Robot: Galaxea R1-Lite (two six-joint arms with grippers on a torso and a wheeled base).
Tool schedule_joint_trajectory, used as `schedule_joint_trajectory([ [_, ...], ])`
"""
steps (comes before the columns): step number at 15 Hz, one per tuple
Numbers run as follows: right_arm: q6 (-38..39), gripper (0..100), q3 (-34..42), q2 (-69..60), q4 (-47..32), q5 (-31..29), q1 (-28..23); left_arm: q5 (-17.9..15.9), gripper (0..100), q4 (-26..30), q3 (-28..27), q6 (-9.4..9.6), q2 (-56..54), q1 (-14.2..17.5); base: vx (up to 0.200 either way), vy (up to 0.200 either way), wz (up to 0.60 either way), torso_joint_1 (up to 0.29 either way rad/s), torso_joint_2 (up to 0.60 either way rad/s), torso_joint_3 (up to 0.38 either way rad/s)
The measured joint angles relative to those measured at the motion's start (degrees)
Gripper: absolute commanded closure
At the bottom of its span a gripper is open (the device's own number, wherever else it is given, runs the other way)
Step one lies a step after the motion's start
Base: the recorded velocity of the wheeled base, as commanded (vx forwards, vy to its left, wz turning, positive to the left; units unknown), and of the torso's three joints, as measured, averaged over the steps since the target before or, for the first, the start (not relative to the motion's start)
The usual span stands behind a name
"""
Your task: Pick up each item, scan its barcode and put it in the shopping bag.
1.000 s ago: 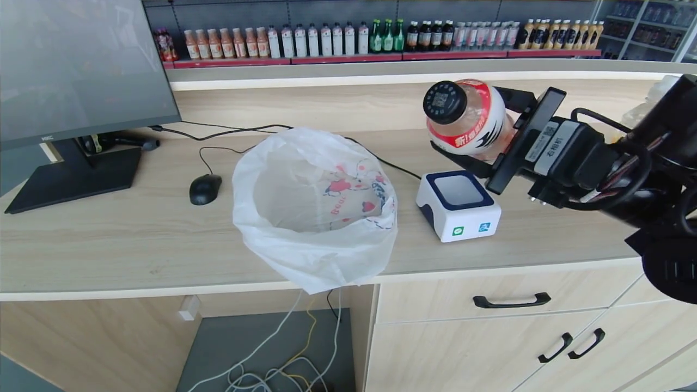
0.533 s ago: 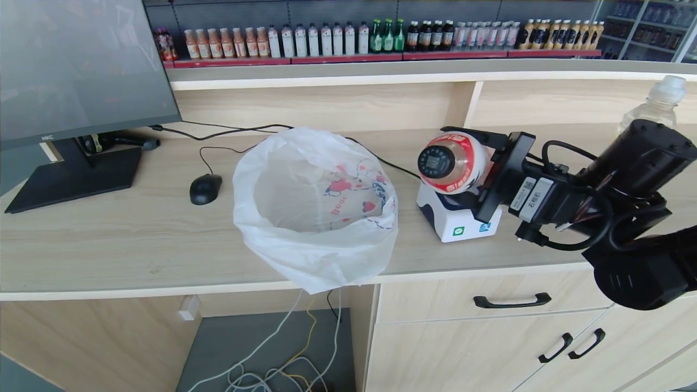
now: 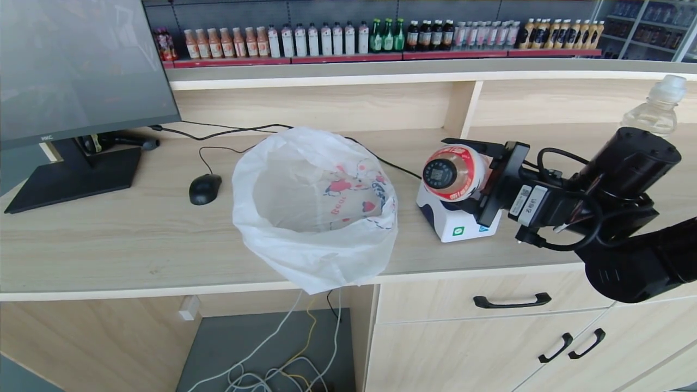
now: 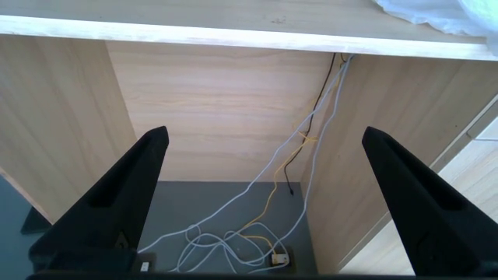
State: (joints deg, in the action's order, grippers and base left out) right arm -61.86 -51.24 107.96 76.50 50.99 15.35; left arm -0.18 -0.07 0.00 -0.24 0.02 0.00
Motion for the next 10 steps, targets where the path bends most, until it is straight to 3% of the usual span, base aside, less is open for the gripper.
schedule_joint_trajectory([
  [10,-0.44,100,-0.57,0.69,0.00,0.05,-1.29,0.02,0,0.00,0.00,0.00,0.00,0.00,0.000,0.000,0.00,0.000,0.00,0.000],
])
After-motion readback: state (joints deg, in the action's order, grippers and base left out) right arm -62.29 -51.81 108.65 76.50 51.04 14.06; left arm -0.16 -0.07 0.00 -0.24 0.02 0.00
